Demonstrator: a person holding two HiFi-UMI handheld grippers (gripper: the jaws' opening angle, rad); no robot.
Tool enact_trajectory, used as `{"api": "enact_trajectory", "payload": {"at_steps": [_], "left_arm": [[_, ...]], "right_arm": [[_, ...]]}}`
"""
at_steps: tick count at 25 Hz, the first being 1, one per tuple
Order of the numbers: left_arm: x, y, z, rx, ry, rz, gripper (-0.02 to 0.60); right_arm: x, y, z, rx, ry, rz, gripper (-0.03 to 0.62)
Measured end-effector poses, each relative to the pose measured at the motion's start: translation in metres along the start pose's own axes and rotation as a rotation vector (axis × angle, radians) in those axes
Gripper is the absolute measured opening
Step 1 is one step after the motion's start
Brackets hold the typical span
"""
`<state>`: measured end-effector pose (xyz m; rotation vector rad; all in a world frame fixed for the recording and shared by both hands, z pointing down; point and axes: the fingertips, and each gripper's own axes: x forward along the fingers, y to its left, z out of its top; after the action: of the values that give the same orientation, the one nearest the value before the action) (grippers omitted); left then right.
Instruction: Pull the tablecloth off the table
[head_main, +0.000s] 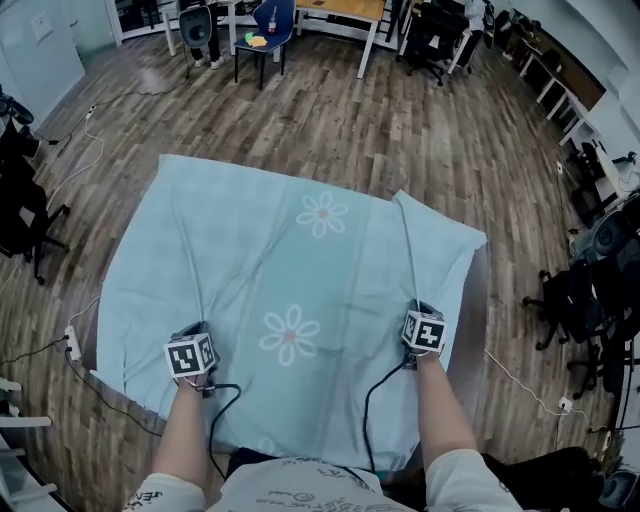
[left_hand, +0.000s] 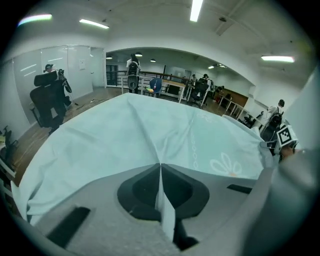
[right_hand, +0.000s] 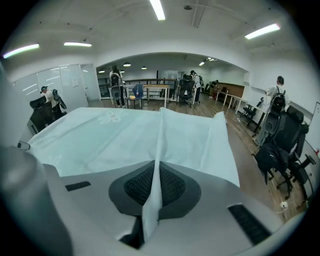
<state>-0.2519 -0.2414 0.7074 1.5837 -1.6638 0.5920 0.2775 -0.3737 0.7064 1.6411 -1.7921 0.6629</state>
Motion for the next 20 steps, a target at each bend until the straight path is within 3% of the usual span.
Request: {"api": "enact_trajectory", "payload": {"at_steps": [4, 11, 20], "left_arm": [[-0.019, -0.021, 0.007, 0.022, -0.029, -0.051, 0.008], [-0.055, -0.072, 0.035, 0.130, -0.172, -0.176, 0.008], [-0.094, -0.154, 0.081, 0.297, -0.289, -0.334, 0.008]], "right_arm": [[-0.034, 0.016, 0.013, 0.018, -0.080, 0.033, 0.014], [-0.094, 0.053, 0.030, 0.056, -0.223, 0.075, 0.014], [-0.176, 0.120, 0.072, -0.028, -0.414, 0.149, 0.014]]}}
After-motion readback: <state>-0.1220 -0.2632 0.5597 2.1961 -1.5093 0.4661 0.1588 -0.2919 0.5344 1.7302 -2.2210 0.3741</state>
